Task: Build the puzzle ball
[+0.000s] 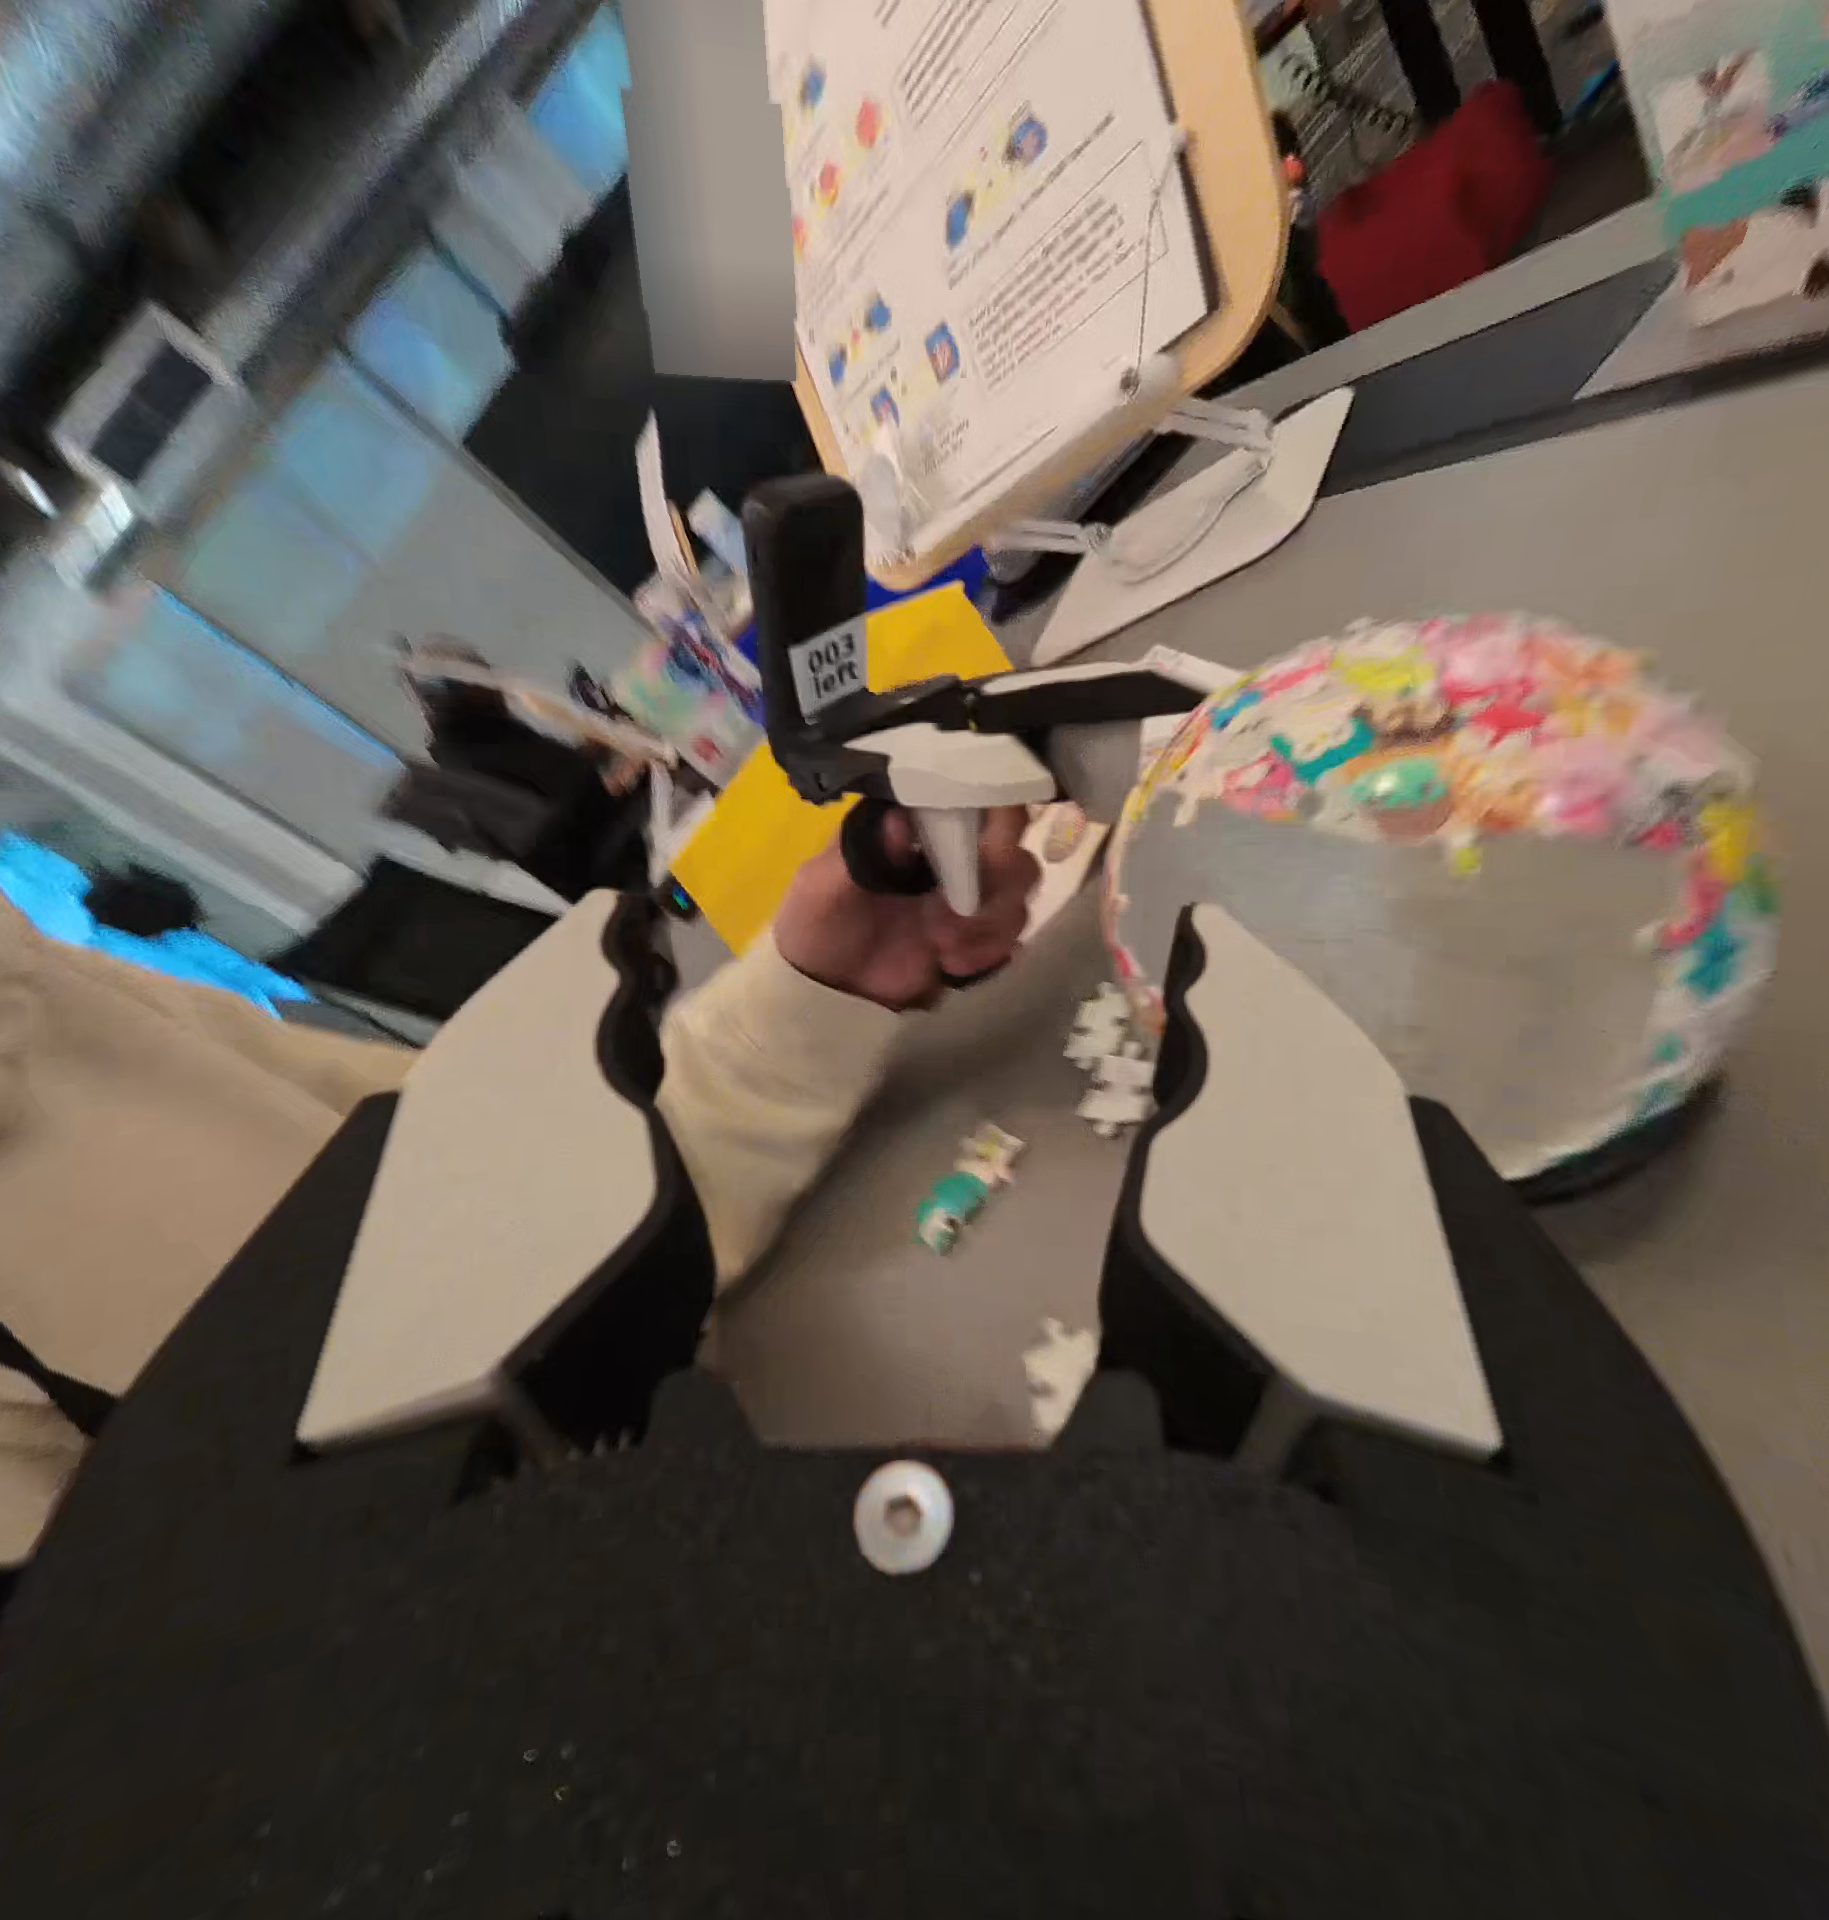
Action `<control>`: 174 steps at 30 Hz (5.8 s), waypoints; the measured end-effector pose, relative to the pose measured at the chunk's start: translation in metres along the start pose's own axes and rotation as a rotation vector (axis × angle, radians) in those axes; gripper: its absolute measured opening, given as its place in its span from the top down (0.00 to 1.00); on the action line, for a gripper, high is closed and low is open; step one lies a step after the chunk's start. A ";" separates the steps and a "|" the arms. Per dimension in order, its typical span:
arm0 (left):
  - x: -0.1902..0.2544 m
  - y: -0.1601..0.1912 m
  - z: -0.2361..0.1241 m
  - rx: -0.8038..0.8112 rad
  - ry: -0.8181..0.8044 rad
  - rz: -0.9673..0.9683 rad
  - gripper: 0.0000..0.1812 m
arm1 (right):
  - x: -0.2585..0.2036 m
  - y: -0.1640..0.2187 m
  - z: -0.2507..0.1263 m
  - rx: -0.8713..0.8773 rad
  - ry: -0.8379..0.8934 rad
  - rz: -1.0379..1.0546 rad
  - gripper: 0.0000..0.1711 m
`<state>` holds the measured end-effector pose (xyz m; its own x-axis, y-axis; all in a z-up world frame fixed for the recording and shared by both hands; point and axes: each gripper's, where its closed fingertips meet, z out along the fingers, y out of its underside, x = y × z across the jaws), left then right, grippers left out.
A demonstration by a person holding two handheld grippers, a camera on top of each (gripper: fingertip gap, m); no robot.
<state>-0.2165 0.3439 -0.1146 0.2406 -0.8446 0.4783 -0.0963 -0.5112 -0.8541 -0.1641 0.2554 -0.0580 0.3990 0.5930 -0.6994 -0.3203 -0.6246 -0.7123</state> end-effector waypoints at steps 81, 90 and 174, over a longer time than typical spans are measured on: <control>0.005 -0.008 0.002 -0.024 0.075 0.039 0.60 | -0.016 0.006 0.030 0.007 0.080 0.187 0.28; 0.053 0.065 -0.054 -0.212 -0.117 0.125 0.64 | 0.016 0.080 -0.062 -0.409 0.114 -0.386 0.54; 0.135 0.063 -0.019 0.083 0.253 -0.161 0.73 | 0.048 0.000 0.001 0.108 -0.577 0.477 0.99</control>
<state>-0.2087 0.1945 -0.0997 -0.0032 -0.7717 0.6360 0.0050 -0.6360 -0.7717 -0.1454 0.2844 -0.0915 -0.3075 0.4611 -0.8324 -0.4398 -0.8446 -0.3053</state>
